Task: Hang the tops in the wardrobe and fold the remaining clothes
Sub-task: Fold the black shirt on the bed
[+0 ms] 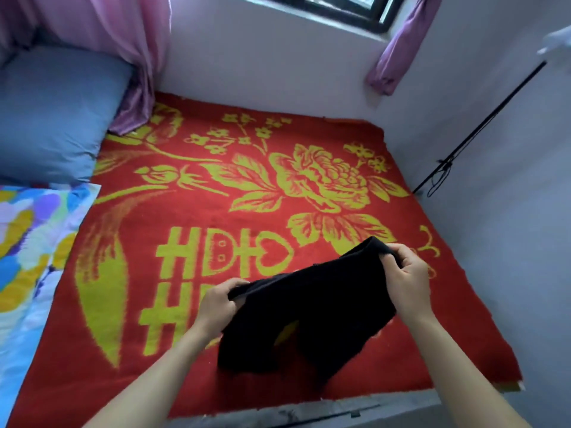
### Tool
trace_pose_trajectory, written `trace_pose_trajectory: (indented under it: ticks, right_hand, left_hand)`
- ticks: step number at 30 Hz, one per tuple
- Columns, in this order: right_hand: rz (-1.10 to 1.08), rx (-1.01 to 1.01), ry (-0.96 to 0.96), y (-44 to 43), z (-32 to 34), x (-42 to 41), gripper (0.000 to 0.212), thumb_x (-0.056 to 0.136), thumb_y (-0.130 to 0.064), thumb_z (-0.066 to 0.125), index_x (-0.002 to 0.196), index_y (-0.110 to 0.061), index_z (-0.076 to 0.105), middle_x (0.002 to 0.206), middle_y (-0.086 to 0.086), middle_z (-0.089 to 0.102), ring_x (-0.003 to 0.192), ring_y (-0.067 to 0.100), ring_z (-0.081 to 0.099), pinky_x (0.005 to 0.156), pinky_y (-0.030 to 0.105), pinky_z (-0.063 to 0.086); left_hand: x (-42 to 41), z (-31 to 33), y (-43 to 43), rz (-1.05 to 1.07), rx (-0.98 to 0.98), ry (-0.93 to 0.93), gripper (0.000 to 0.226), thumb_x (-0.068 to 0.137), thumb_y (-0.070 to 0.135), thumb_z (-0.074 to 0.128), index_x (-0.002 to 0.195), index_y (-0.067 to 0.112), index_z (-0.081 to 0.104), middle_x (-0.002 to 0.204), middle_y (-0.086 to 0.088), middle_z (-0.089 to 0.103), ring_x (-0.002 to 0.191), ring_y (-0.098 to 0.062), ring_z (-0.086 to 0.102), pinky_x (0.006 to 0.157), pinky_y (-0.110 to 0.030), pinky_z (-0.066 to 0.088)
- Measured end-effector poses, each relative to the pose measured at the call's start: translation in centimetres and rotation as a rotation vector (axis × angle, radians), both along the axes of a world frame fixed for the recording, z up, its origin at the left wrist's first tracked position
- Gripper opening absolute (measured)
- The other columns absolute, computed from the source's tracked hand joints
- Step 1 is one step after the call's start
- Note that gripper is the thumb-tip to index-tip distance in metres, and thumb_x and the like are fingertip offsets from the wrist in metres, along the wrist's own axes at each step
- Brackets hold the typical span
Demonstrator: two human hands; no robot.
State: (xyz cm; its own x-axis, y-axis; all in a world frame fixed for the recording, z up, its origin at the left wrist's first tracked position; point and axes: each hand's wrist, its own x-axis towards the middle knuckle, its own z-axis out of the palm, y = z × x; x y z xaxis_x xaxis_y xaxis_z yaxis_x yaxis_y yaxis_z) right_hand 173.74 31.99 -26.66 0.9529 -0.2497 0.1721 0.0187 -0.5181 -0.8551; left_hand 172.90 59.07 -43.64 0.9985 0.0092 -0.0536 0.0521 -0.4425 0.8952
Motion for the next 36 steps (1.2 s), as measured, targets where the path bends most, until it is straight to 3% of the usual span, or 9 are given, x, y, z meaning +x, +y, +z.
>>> trace_pose_trajectory:
  ticks: [6,9,16,19,21,25,28,33,36]
  right_hand:
    - [-0.042,0.121,-0.081,-1.5,5.5,2.0,0.020,0.092,-0.024,0.057,0.076,-0.022,0.067,0.058,-0.015,0.063,0.054,-0.001,0.056,0.048,0.012,0.042]
    - [-0.025,0.175,-0.124,-1.4,8.2,3.0,0.022,0.092,-0.020,0.057,0.075,-0.025,0.069,0.069,-0.009,0.068,0.069,0.009,0.064,0.063,0.022,0.050]
    - [0.062,0.336,-0.117,1.4,11.8,5.6,0.024,0.091,-0.015,0.058,0.069,-0.014,0.070,0.071,0.007,0.067,0.069,0.022,0.064,0.065,0.032,0.051]
    - [0.160,0.347,-0.033,4.2,10.7,6.3,0.025,0.090,-0.013,0.058,0.067,-0.013,0.068,0.059,0.000,0.064,0.058,0.016,0.061,0.052,0.023,0.048]
    - [0.252,0.322,0.030,6.3,9.4,6.4,0.025,0.089,-0.009,0.059,0.065,-0.014,0.067,0.056,-0.001,0.063,0.055,0.013,0.059,0.050,0.022,0.045]
    - [0.417,0.245,0.143,10.1,6.4,5.7,0.026,0.086,-0.005,0.058,0.065,-0.015,0.069,0.061,0.002,0.062,0.061,0.017,0.055,0.057,0.027,0.042]
    - [0.528,0.234,0.205,11.7,4.2,4.1,0.019,0.086,-0.006,0.060,0.078,-0.012,0.075,0.075,0.005,0.071,0.073,0.022,0.066,0.071,0.036,0.054]
    - [0.827,-0.041,0.248,12.5,0.2,2.1,0.024,0.089,-0.006,0.055,0.106,-0.012,0.071,0.092,-0.010,0.056,0.090,0.009,0.056,0.076,0.009,0.039]
    - [0.875,-0.061,0.337,10.2,-1.2,3.0,0.031,0.086,0.003,0.047,0.093,-0.015,0.072,0.097,-0.004,0.060,0.077,0.023,0.051,0.066,0.017,0.038]
  left_hand:
    - [4.6,11.3,4.4,0.079,-0.225,-0.181,0.030,0.077,0.000,0.072,0.081,0.029,0.066,0.068,0.012,0.071,0.060,0.004,0.062,0.058,-0.010,0.046]
    - [6.4,16.4,5.0,0.114,-0.186,-0.289,0.031,0.077,0.001,0.071,0.080,0.032,0.066,0.066,0.015,0.070,0.061,0.003,0.063,0.056,-0.008,0.045]
    - [7.9,22.8,2.8,0.457,0.219,-0.418,0.032,0.087,0.013,0.060,0.119,0.011,0.060,0.115,-0.012,0.062,0.109,-0.033,0.051,0.091,-0.040,0.040]
    - [5.8,22.0,0.3,0.363,0.038,-0.337,0.011,0.090,0.018,0.058,0.089,0.011,0.067,0.085,-0.006,0.066,0.082,-0.025,0.062,0.073,-0.034,0.045]
    - [4.5,20.9,-1.4,0.273,-0.231,-0.134,0.022,0.094,0.025,0.053,0.077,0.016,0.064,0.081,-0.004,0.067,0.069,-0.018,0.063,0.064,-0.031,0.046]
    - [3.1,18.6,-3.0,0.308,-0.750,0.236,0.037,0.094,0.043,0.047,0.095,0.009,0.062,0.100,-0.012,0.066,0.089,-0.024,0.065,0.068,-0.032,0.052]
    - [2.1,17.6,-2.8,0.315,-0.965,0.269,0.045,0.086,0.047,0.057,0.098,0.005,0.064,0.096,-0.011,0.067,0.091,-0.024,0.063,0.073,-0.034,0.051]
    - [1.1,16.4,-2.0,0.431,-0.819,0.136,0.045,0.082,-0.007,0.063,0.120,0.016,0.052,0.104,-0.018,0.062,0.084,-0.022,0.066,0.065,-0.027,0.052]
    - [0.1,15.7,-1.0,0.477,-0.532,0.110,0.047,0.080,-0.021,0.050,0.110,0.014,0.062,0.113,-0.026,0.060,0.093,-0.029,0.062,0.071,-0.030,0.050]
